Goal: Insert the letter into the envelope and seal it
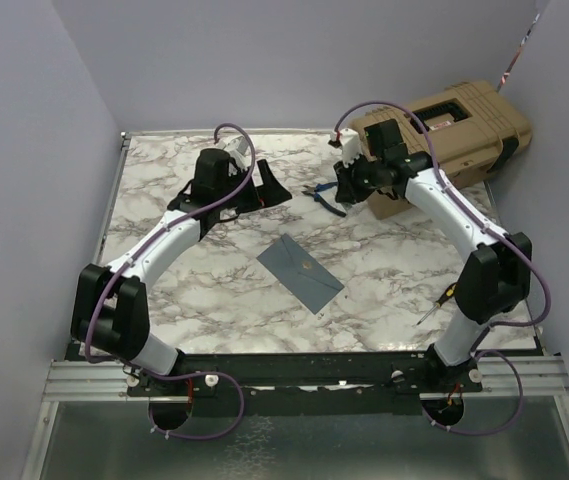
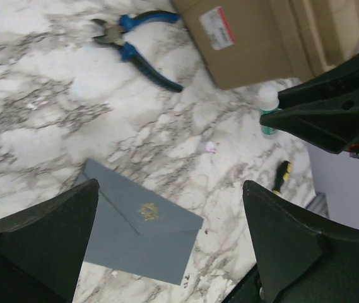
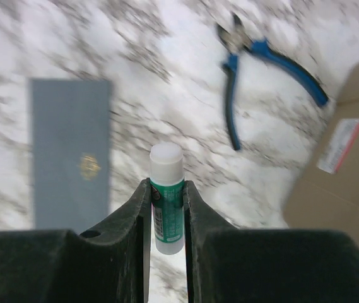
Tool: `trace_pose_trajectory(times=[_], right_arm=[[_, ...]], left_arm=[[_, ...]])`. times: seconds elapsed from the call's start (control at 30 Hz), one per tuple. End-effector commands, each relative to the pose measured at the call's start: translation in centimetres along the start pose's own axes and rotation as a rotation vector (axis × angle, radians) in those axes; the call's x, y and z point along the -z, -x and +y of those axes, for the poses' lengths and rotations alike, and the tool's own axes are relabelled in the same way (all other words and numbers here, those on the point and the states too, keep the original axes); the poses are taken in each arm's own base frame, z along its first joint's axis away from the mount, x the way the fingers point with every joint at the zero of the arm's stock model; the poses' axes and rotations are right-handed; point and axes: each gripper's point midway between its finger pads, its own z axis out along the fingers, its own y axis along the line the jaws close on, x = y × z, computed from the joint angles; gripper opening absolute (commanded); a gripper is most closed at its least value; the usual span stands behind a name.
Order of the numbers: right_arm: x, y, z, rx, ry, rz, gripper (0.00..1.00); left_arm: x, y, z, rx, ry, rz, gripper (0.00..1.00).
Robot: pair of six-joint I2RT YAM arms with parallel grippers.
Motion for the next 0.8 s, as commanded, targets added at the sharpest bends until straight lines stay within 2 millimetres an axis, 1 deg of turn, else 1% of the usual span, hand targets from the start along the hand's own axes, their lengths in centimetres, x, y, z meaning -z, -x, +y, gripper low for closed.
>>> trace_pose_trajectory(times=[0.0, 0.07, 0.1, 0.13, 0.2, 0.27, 0.33, 0.4, 0.47, 0.53, 0.63, 0.77], right_arm=[[3.3, 5.4, 5.9, -0.16, 0.285, -0.23, 0.13], [5.1, 7.7, 7.8, -0.192, 0.388, -0.338, 0.14], [5.9, 8.5, 8.6, -0.217, 0.433, -0.378, 0.14], [7.0, 9.3, 9.9, -0.218, 0.518, -0.414, 0.15], [8.9, 10.8, 11.4, -0.215, 0.627, -0.479, 0.15], [10.4, 11.6, 12.5, -0.262, 0.708, -0.515, 0.15], [11.3, 12.5, 12.9, -0.3, 0.752, -0.556, 0.15], [11.9, 12.9, 13.4, -0.339, 0.804, -0.578, 0.15], [12.3, 13.1, 13.8, -0.357, 0.843, -0.592, 0.15], [12.3, 13.2, 14.1, -0.365, 0.86, -0.591, 0.16], [12.2, 13.2, 14.5, -0.377, 0.877, -0.581, 0.16], [12.3, 13.4, 15.0, -0.412, 0.912, -0.572, 0.16]], left_arm=[[3.2, 1.4, -6.9, -0.115, -0.327, -0.046, 0.95], [4.3, 1.2, -8.0, -0.145, -0.395, -0.068, 0.95], [4.9, 1.0, -8.7, -0.153, -0.44, -0.076, 0.96], [5.6, 0.7, -9.5, -0.159, -0.494, -0.076, 0.95], [6.7, 0.4, -11.0, -0.151, -0.581, -0.077, 0.94], [7.4, 0.3, -11.6, -0.151, -0.616, -0.081, 0.93], [8.0, 0.2, -12.0, -0.157, -0.634, -0.092, 0.92], [8.5, 0.3, -12.3, -0.161, -0.647, -0.102, 0.91], [8.7, 0.5, -12.6, -0.145, -0.661, -0.109, 0.86], [9.0, 0.9, -13.1, -0.115, -0.684, -0.121, 0.8], [8.9, 1.3, -13.4, -0.061, -0.7, -0.124, 0.71], [8.3, 1.0, -13.0, -0.021, -0.692, -0.1, 0.65]])
